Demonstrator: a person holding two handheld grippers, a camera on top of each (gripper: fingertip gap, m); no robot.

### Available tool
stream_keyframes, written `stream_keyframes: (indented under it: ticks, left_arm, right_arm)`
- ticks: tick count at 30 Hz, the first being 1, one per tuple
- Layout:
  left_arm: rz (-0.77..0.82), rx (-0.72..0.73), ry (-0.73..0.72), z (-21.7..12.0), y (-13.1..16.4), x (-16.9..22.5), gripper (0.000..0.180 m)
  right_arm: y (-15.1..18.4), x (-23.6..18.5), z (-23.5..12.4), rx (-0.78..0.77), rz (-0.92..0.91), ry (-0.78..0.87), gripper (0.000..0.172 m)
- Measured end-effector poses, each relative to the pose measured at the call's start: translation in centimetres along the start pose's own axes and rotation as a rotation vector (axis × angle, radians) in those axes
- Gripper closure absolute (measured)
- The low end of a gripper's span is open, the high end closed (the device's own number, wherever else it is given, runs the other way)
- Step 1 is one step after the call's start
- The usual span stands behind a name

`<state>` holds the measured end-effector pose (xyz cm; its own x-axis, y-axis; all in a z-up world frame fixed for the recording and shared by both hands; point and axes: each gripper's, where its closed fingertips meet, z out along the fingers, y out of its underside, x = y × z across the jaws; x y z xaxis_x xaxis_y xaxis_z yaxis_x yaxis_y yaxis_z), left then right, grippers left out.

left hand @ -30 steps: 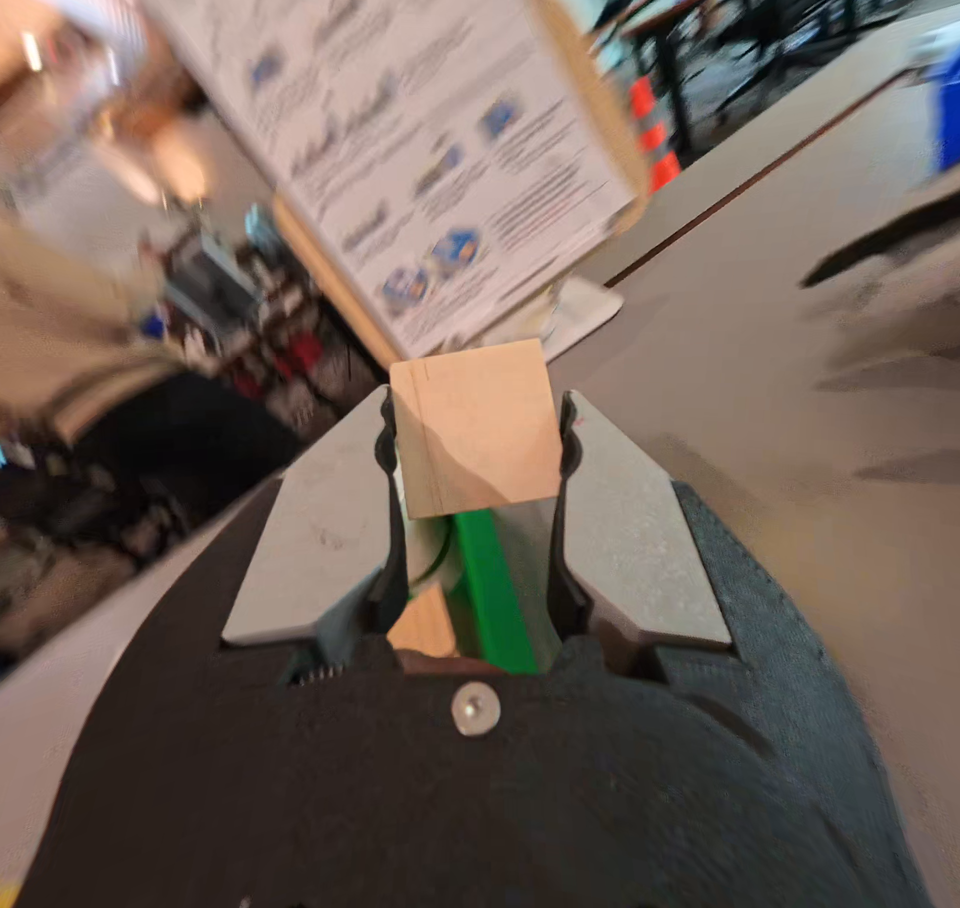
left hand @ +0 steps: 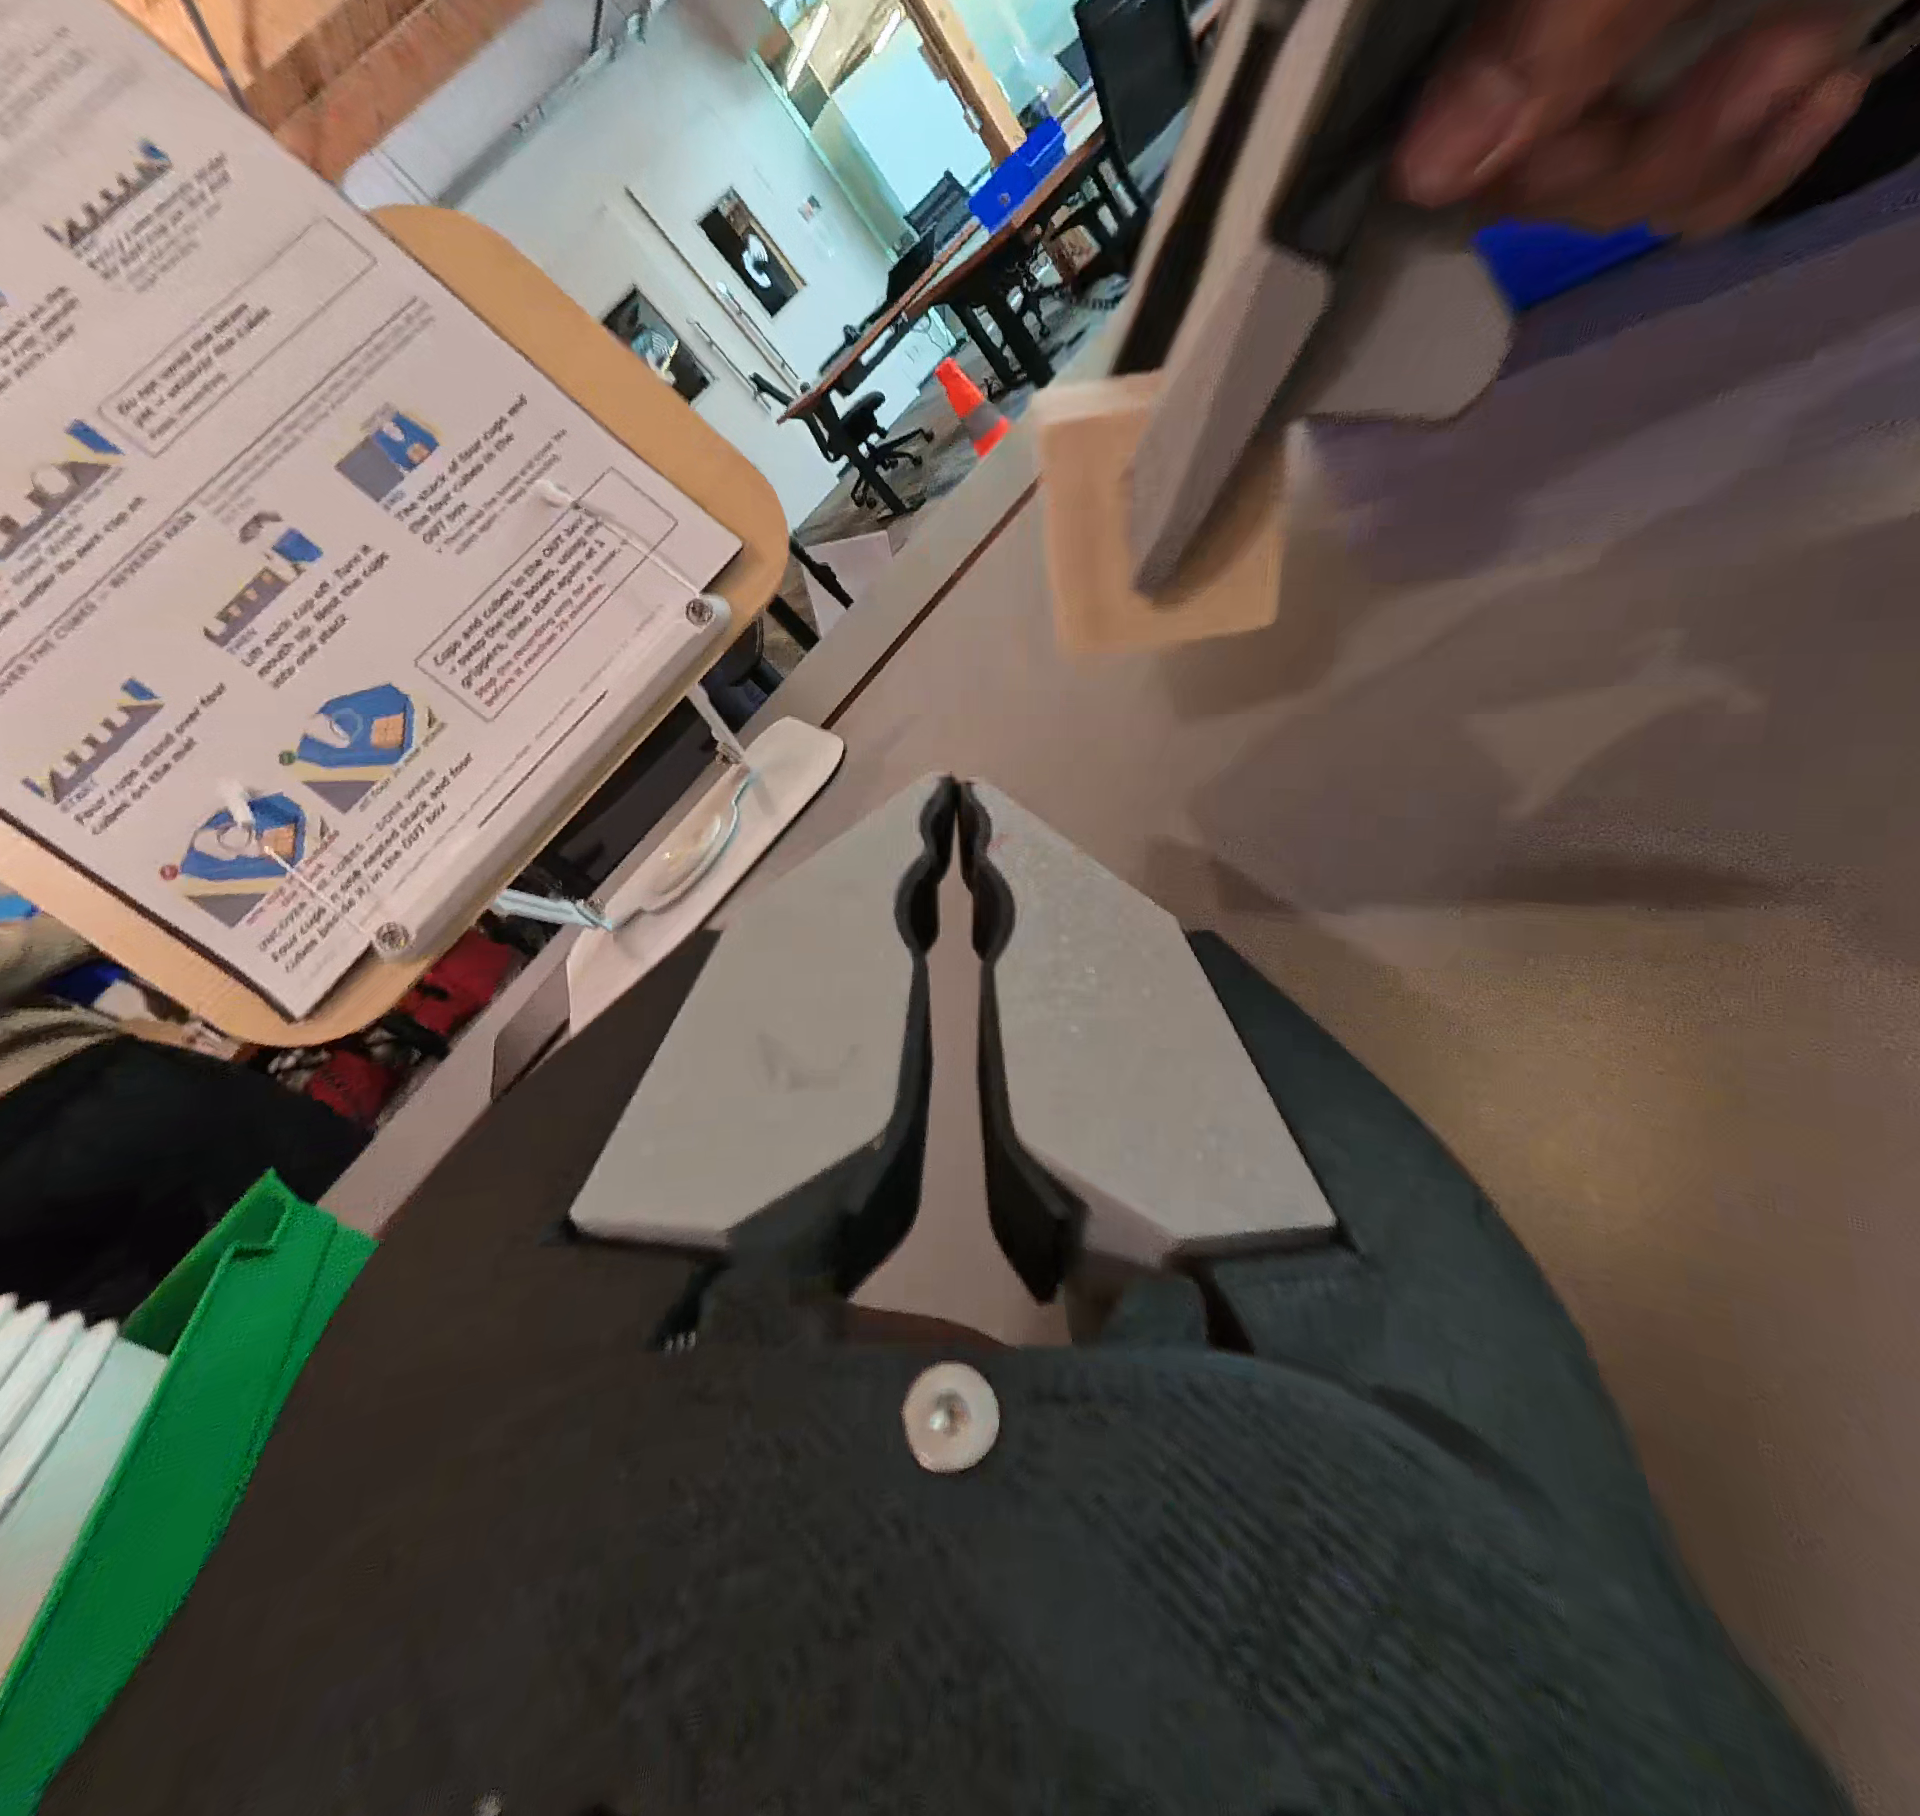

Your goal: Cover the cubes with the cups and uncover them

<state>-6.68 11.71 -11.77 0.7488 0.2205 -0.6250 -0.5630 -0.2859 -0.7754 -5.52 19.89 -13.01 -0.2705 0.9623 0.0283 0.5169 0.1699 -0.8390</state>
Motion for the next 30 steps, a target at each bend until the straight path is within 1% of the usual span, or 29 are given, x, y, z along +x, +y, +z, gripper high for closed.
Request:
stream_keyframes:
  ticks: [4, 8, 11, 14, 17, 19, 25, 27, 30]
  left_arm:
    - [-0.052, -0.069, -0.039, 0.3, 1.6, -1.2, 0.180]
    - [-0.035, -0.146, -0.041, 0.8, 3.0, -1.0, 0.180]
    - [-0.023, -0.196, -0.064, 1.0, 3.9, -1.4, 0.180]
    - [-0.041, -0.194, -0.072, 0.9, 3.9, -1.7, 0.180]
    - [-0.035, -0.206, -0.082, 0.9, 4.2, -1.9, 0.180]
    - [-0.029, -0.214, -0.080, 1.0, 4.3, -1.8, 0.180]
    - [-0.028, -0.227, -0.078, 1.0, 4.5, -1.8, 0.180]
    - [-0.032, -0.229, -0.082, 1.0, 4.6, -1.9, 0.180]
    - [-0.031, -0.233, -0.084, 1.0, 4.6, -2.0, 0.180]
  right_arm:
    - [3.8, 0.6, -1.0, -0.181, 0.014, -0.040, 0.113]
    - [5.7, 1.2, -1.2, -0.275, -0.043, -0.013, 0.113]
    - [6.6, 1.7, -1.0, -0.320, -0.037, 0.018, 0.114]
    - [7.0, 1.5, -1.1, -0.339, 0.022, 0.006, 0.115]
    - [7.5, 2.6, -1.8, -0.368, 0.037, 0.065, 0.115]
    - [8.0, 2.7, -2.4, -0.383, 0.047, 0.066, 0.114]
    - [9.9, 2.3, -4.0, -0.443, 0.058, 0.007, 0.113]
    - [10.4, 1.4, -4.4, -0.453, 0.041, -0.040, 0.111]
    - [10.6, -0.2, -4.9, -0.452, -0.005, -0.123, 0.115]
